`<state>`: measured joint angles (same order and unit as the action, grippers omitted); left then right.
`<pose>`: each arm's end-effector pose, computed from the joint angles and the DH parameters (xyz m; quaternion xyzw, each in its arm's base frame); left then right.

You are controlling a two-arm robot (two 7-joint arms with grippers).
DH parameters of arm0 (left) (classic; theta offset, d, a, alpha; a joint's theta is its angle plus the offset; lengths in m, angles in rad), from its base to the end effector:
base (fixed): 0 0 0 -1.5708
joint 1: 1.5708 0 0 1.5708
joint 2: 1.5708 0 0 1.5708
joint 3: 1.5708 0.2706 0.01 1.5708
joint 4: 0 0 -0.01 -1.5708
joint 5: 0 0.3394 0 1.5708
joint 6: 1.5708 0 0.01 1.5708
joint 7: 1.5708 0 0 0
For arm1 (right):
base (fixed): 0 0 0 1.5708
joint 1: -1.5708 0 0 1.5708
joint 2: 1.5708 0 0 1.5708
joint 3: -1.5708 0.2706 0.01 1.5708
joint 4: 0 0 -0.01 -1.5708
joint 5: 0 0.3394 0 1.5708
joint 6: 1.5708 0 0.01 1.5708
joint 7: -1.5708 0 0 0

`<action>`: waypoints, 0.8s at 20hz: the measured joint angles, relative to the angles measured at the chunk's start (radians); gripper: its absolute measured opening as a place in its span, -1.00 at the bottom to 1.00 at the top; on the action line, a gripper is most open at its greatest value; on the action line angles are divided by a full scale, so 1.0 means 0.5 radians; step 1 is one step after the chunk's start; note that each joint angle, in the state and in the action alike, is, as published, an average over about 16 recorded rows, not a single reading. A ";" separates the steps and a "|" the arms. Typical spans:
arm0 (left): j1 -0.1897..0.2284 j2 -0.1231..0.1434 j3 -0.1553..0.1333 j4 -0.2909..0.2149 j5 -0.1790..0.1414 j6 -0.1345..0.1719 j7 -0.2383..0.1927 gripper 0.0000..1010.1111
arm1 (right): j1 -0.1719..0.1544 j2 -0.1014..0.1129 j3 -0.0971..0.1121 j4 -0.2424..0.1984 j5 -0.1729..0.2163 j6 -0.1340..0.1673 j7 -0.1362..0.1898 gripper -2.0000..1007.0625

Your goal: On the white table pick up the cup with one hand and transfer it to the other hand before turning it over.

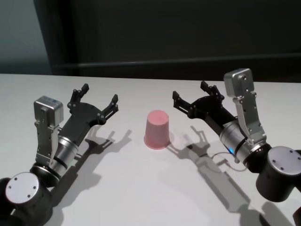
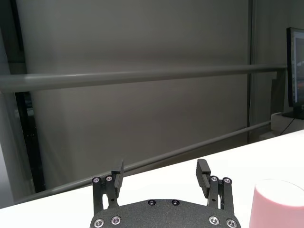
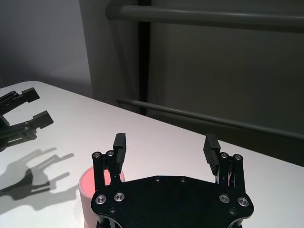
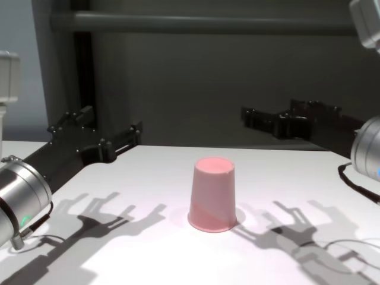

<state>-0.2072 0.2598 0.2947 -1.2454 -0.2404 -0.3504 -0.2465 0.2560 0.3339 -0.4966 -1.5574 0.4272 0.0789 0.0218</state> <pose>0.3995 0.0056 -0.3252 -0.0317 -0.0829 0.5280 0.8446 0.3880 0.0682 -0.2358 -0.0041 0.0118 -0.5163 0.8563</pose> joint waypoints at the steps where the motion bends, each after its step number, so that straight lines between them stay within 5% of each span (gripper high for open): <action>1: 0.000 0.000 0.000 0.000 0.000 0.000 0.000 0.99 | -0.014 0.003 0.013 0.002 -0.004 -0.019 -0.001 0.99; 9: 0.000 0.000 0.000 0.000 0.000 0.000 0.000 0.99 | -0.119 0.005 0.110 0.042 -0.003 -0.136 0.004 0.99; 16: 0.000 0.000 0.000 0.000 0.000 0.000 0.000 0.99 | -0.170 -0.025 0.157 0.097 -0.006 -0.167 0.013 0.99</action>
<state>-0.2072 0.2598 0.2947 -1.2453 -0.2404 -0.3504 -0.2465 0.1708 0.3214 -0.4180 -1.5090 0.4242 -0.0044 0.0285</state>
